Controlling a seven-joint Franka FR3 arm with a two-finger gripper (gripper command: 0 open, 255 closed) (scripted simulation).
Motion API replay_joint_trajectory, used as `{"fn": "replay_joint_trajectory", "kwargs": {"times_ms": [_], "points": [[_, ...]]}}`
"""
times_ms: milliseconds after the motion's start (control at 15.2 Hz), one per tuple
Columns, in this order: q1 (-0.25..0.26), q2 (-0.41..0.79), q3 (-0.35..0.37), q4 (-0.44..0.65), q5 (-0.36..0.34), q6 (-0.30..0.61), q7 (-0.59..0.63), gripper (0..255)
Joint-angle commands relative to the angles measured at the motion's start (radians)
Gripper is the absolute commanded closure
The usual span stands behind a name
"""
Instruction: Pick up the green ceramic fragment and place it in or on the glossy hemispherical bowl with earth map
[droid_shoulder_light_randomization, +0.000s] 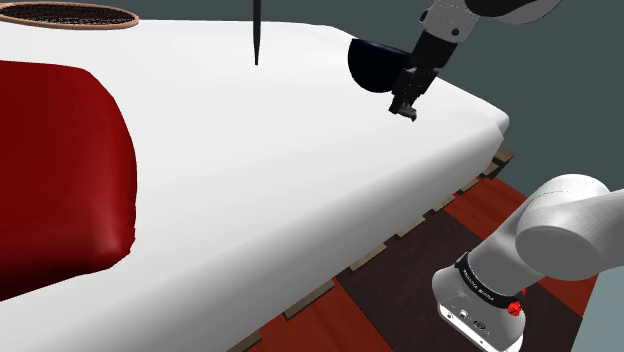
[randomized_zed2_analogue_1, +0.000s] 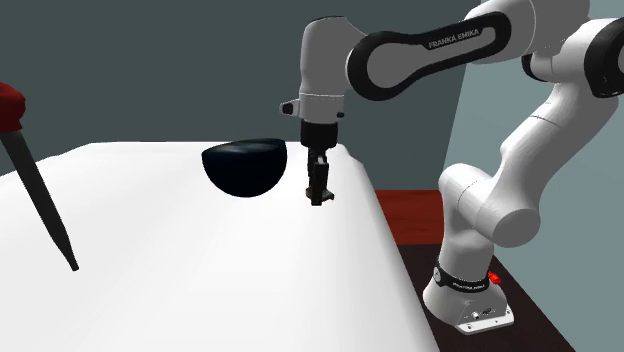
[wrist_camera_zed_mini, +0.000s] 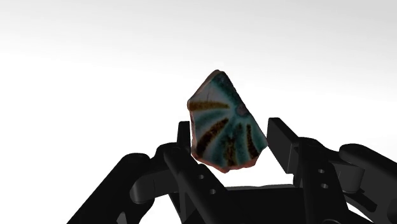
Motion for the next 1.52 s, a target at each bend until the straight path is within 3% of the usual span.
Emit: {"fn": "replay_joint_trajectory", "kwargs": {"times_ms": [0,1452], "points": [[0.0,-0.002,0.001,0.026,0.0,-0.028,0.002,255],[0.007,0.038,0.006,0.353,0.003,-0.314,0.024,255]]}}
